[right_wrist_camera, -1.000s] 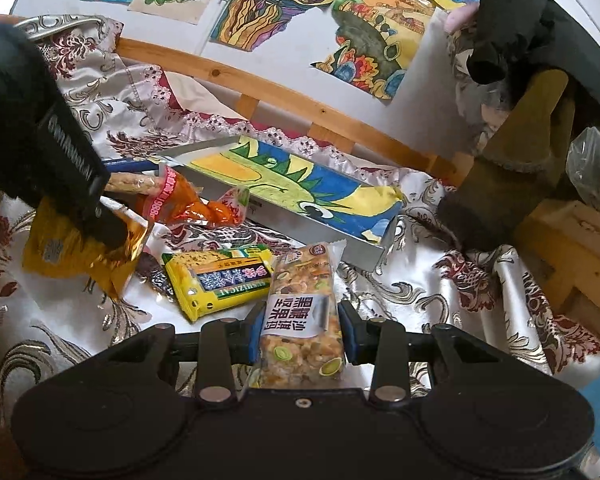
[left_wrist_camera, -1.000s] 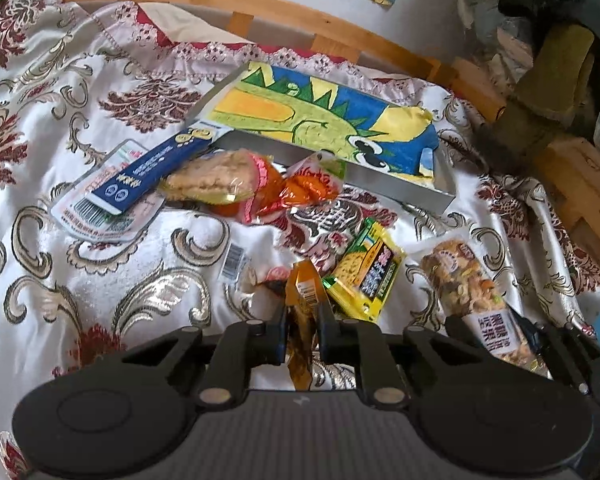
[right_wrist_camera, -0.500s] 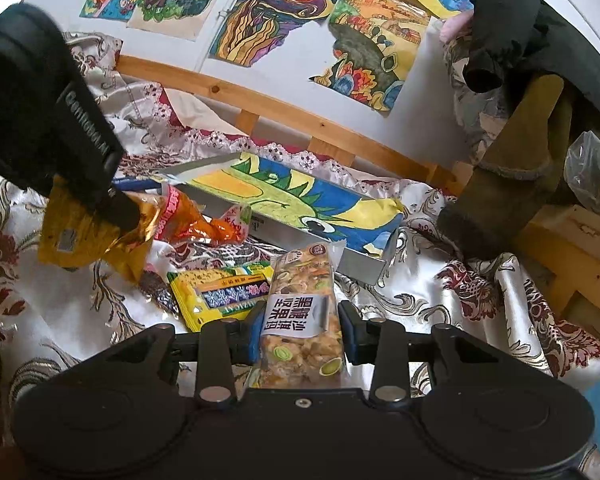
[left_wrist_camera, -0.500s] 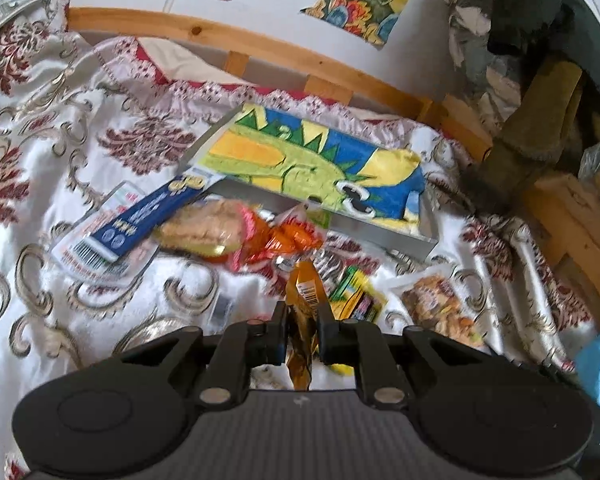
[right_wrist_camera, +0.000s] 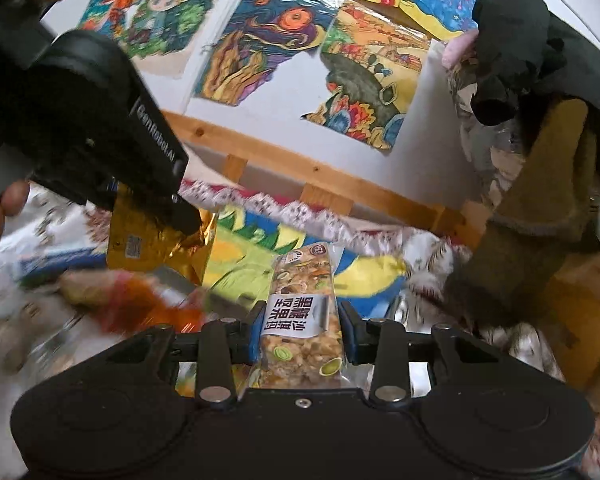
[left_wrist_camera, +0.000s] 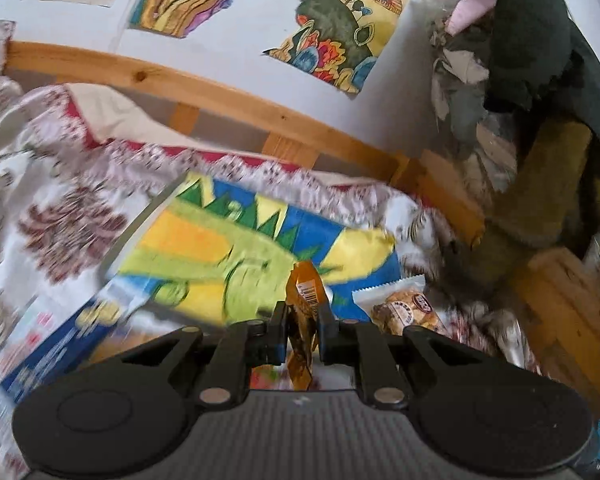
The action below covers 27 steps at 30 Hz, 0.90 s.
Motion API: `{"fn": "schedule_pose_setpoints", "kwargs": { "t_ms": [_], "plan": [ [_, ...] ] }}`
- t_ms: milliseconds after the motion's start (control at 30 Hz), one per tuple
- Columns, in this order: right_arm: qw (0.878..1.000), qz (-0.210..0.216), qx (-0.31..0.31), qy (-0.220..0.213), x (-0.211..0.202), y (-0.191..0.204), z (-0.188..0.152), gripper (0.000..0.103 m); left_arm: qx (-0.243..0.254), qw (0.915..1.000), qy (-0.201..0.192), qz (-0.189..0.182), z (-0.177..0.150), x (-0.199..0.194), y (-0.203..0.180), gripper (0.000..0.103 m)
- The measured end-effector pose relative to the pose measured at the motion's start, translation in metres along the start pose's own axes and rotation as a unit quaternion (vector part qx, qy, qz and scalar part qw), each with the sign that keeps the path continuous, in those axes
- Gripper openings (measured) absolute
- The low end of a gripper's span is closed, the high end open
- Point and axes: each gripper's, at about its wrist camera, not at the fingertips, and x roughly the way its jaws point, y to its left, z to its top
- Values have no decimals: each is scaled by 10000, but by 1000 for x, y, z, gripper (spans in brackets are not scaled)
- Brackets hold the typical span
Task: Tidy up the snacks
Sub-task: 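Carry the gold packet to the tray with the left tool while the right tool brings the nut packet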
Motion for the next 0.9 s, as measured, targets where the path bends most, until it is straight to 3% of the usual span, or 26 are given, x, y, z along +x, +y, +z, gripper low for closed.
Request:
{"fn": "schedule_pose_setpoints", "kwargs": {
  "t_ms": [233,467,667,900],
  "plan": [
    [9994,204,223,195,90,-27,25,39,-146,9998,-100,-76,30,73,8,15],
    [9976,235,214,609,152,-30,18,39,-627,9979,121,-87,30,125,24,15],
    [9958,187,197,879,175,-27,2,39,-602,9978,290,-3,17,141,28,15],
    [9933,73,330,1108,183,-31,-12,41,-712,9961,389,340,10,143,32,17]
  ]
}}
